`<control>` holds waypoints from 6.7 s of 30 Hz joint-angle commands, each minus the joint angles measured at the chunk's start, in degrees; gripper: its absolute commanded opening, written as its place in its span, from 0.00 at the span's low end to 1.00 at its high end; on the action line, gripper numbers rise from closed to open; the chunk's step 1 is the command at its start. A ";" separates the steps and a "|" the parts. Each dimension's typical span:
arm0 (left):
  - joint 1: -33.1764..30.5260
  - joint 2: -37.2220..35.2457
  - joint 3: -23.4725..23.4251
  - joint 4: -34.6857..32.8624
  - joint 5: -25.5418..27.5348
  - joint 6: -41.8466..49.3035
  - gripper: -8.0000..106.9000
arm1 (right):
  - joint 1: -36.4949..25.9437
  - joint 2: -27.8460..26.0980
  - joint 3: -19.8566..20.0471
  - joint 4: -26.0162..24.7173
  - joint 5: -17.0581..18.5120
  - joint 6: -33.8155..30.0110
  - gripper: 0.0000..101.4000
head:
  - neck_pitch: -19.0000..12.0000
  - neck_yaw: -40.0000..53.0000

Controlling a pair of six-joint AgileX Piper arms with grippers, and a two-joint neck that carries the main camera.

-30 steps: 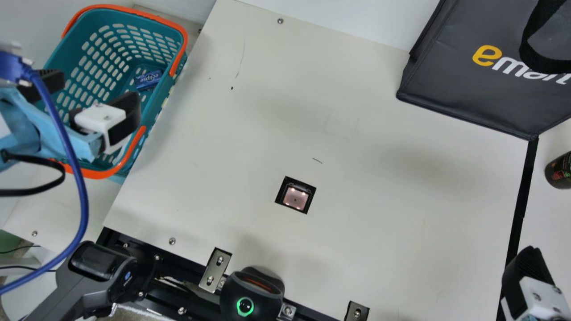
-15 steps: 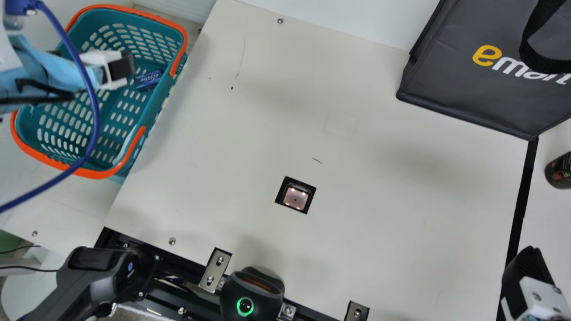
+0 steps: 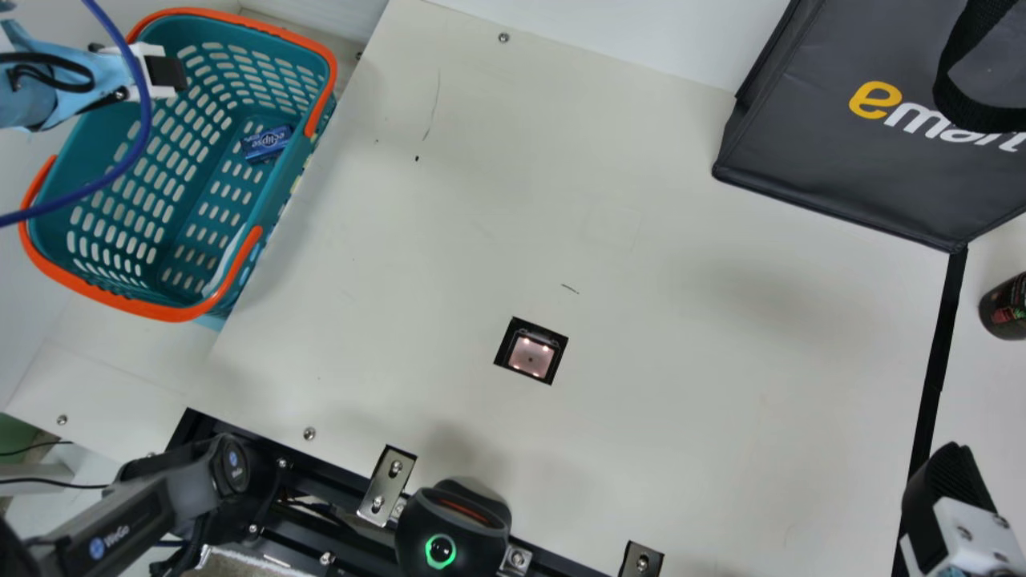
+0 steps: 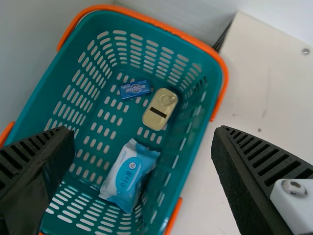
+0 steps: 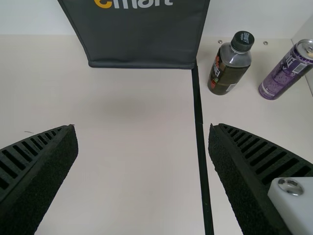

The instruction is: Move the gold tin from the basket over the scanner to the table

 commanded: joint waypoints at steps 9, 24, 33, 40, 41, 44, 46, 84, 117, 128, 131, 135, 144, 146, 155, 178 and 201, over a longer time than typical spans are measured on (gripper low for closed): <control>0.91 11.62 -0.27 -1.10 -5.18 4.08 0.85 | 0.00 0.00 0.00 0.00 -0.05 0.00 0.94 | -1.75 0.23; 1.38 27.13 -3.93 -1.50 -9.26 9.92 0.85 | 0.00 0.00 0.00 0.00 -0.05 0.00 0.94 | -1.75 0.23; 1.76 32.98 -5.15 -1.01 -9.77 12.42 0.85 | 0.00 0.00 0.00 0.00 -0.05 0.00 0.94 | -1.75 0.23; 1.82 35.19 -4.04 -0.64 -10.47 14.32 0.85 | 0.00 0.00 0.00 0.00 -0.05 0.00 0.94 | -1.75 0.23; 1.81 35.34 -3.74 -0.60 -10.63 14.61 0.85 | 0.00 0.00 0.00 0.00 -0.05 0.00 0.94 | -1.75 0.23; 1.79 35.76 -2.86 -0.55 -11.17 15.60 0.85 | 0.00 0.00 0.00 0.00 -0.05 0.00 0.94 | -1.75 0.23; 1.81 36.00 -2.27 -0.76 -11.53 16.60 0.85 | 0.00 0.00 0.00 0.00 -0.05 0.00 0.94 | -1.75 0.23; -2.20 52.89 -13.30 -8.76 -12.15 38.88 0.85 | 0.00 0.00 0.00 0.00 -0.05 0.00 0.94 | -1.75 0.23; -5.17 56.70 -13.31 -11.03 -12.59 44.44 0.85 | 0.00 0.00 0.00 0.00 -0.17 0.00 0.94 | -1.75 0.23; -5.35 56.19 -11.33 -9.88 -17.41 44.70 0.85 | 0.00 0.00 0.00 0.00 -0.17 0.00 0.94 | -1.75 0.23; -4.99 55.87 -11.10 -10.46 -17.71 45.60 0.85 | 0.00 0.00 0.00 0.00 -0.17 0.00 0.94 | -1.75 0.23; -4.89 55.44 -10.56 -11.23 -17.93 46.84 0.85 | 0.00 0.00 0.00 0.00 -0.17 0.00 0.94 | -1.75 0.23; -6.06 54.96 -8.40 -10.78 -20.07 47.99 0.85 | 0.00 0.00 0.00 0.00 -0.17 0.00 0.94 | -1.75 0.23; -6.42 55.07 -7.96 -10.32 -20.76 47.85 0.85 | 0.00 0.00 0.00 0.00 -0.08 0.00 0.94 | -1.75 0.23; -7.18 55.77 -7.20 -9.16 -22.23 46.69 0.68 | 0.00 0.00 0.00 0.00 -0.08 0.00 0.94 | -1.75 0.23; -5.63 44.70 -1.26 -6.29 -26.15 31.19 0.00 | 0.00 0.00 0.00 0.00 -0.08 0.00 0.94 | -1.75 0.23; -5.53 20.26 3.35 15.24 -17.40 -7.10 0.00 | 0.00 0.00 0.00 0.00 -0.24 0.00 0.94 | -1.75 0.23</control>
